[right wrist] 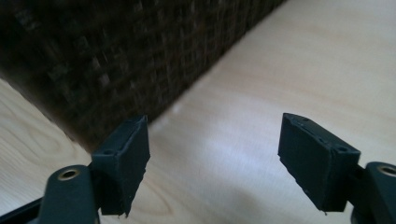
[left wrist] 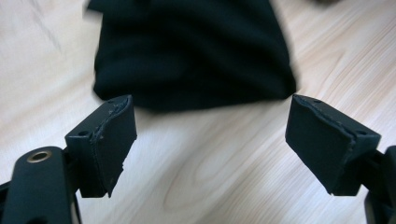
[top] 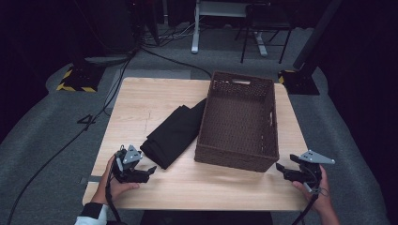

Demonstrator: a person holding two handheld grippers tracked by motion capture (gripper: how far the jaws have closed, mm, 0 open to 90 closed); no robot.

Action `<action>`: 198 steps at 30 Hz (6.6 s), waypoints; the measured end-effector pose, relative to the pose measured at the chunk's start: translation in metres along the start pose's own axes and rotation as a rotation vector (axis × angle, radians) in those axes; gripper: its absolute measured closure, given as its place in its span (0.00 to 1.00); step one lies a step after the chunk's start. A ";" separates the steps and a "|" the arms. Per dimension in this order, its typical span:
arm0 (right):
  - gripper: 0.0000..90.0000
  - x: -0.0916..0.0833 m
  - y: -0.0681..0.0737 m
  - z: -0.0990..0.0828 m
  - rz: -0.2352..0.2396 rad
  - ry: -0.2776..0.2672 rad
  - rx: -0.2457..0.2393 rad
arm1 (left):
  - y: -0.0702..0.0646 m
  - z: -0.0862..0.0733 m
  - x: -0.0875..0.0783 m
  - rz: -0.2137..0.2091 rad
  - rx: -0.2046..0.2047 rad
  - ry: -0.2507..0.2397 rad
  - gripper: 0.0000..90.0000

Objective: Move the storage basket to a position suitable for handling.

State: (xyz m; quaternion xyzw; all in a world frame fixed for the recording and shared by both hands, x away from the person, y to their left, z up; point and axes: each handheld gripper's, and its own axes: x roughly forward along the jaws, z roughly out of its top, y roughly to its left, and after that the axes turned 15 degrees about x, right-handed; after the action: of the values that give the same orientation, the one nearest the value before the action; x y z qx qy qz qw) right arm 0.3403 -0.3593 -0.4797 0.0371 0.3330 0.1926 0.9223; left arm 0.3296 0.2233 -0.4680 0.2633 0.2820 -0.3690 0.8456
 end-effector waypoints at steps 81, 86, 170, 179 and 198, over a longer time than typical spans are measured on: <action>0.20 0.081 0.043 0.121 -0.038 -0.037 0.010 | 0.014 -0.028 0.005 -0.237 -0.054 0.019 0.27; 0.20 0.086 0.044 0.126 -0.061 -0.027 0.017 | 0.020 -0.032 0.002 -0.243 -0.074 0.005 0.24; 0.21 0.091 0.112 0.034 0.520 0.242 -0.320 | -0.062 0.129 0.129 -0.601 0.315 0.005 0.11; 0.00 0.107 0.109 0.034 0.415 0.297 -0.225 | -0.055 0.086 0.053 -0.365 0.178 -0.025 0.17; 0.01 0.103 0.121 0.028 0.562 0.390 -0.281 | -0.059 0.055 0.083 -0.355 0.077 0.051 0.00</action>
State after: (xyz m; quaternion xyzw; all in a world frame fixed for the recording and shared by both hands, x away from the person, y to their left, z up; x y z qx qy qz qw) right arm 0.3906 -0.2064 -0.4962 -0.0374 0.4497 0.4856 0.7487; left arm 0.3470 0.1131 -0.4988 0.2506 0.3311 -0.5163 0.7490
